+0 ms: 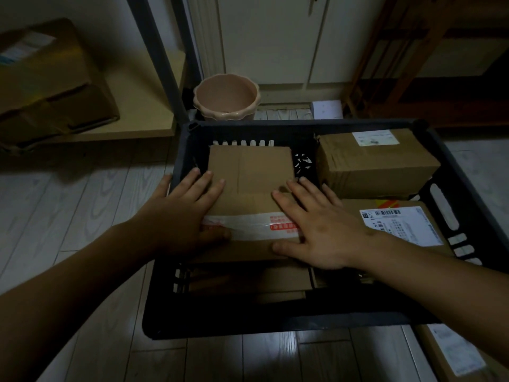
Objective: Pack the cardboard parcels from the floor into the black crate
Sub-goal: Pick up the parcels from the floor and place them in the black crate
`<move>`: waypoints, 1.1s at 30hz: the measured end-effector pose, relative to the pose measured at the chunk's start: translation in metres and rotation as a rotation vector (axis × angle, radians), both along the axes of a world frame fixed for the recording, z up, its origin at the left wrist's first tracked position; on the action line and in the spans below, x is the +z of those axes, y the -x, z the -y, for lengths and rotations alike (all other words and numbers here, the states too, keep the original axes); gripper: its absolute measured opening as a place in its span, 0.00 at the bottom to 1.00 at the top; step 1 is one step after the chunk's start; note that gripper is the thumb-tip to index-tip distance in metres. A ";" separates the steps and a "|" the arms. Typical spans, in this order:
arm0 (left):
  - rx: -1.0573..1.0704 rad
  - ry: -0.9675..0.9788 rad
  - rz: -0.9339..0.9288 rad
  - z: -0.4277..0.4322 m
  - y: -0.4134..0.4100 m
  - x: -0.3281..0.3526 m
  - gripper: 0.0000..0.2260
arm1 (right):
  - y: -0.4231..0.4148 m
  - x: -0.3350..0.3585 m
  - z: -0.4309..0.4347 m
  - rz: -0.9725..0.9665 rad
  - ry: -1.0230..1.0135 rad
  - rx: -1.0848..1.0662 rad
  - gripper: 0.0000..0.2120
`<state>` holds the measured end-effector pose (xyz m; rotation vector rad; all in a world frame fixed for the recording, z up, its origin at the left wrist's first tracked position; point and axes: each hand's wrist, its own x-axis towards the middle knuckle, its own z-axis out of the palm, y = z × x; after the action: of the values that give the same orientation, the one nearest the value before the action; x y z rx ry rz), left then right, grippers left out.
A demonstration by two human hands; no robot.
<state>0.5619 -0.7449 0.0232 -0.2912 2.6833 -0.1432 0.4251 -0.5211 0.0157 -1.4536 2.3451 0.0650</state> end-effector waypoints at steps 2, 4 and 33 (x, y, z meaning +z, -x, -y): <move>-0.010 0.006 0.004 0.001 -0.001 -0.002 0.54 | 0.004 -0.003 -0.004 -0.002 -0.014 -0.013 0.49; -0.012 0.003 -0.019 0.001 -0.002 -0.003 0.53 | 0.005 -0.004 -0.004 0.016 -0.026 -0.016 0.49; 0.586 -0.434 -0.096 -0.193 -0.075 0.537 0.39 | -0.036 0.536 -0.209 0.123 -0.120 -0.557 0.39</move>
<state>0.6370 -0.5517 0.5599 -0.9308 2.5091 0.6296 0.4611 -0.3124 0.5512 -0.6910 2.5024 -0.0327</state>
